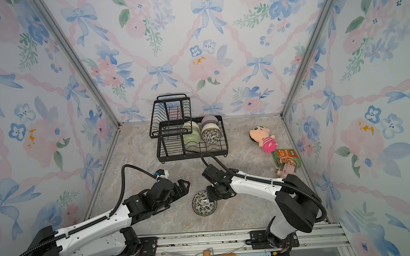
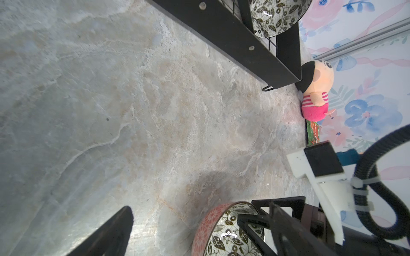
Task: Load bowls into a dish rack
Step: Pick up the bowl from the bottom-center of the table.
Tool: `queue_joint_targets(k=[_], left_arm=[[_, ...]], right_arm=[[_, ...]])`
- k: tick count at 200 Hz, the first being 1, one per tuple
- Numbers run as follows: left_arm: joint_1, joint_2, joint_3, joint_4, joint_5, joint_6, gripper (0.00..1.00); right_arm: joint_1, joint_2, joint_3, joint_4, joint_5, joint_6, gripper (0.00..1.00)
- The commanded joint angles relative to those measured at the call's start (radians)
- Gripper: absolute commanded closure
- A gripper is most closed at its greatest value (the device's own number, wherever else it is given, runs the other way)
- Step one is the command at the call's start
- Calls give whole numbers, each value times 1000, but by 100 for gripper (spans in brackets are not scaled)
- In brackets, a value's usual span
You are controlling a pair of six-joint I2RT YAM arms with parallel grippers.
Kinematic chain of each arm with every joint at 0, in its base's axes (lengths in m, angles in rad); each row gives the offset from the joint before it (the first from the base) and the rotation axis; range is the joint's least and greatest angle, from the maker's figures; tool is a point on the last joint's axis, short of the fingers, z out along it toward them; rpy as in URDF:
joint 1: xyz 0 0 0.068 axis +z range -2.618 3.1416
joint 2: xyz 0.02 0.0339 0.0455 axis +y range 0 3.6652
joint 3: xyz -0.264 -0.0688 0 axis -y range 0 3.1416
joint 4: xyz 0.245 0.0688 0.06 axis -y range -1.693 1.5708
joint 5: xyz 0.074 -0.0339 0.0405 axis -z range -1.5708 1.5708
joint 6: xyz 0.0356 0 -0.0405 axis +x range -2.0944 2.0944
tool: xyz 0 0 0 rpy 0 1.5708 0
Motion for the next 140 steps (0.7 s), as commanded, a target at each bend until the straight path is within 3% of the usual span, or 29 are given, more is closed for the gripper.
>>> queue_joint_targets(k=[1, 32, 68, 140], left_arm=[[-1, -10, 5, -17, -29, 4, 2], [4, -2, 14, -13, -38, 0, 2], [3, 18, 29, -10, -36, 8, 2], [3, 72, 66, 6, -20, 35, 2]], right_arm=[[10, 17, 25, -32, 11, -24, 56], [-3, 13, 22, -36, 26, -32, 73], [-66, -22, -2, -50, 35, -52, 85], [-385, -172, -118, -28, -1, -66, 100]])
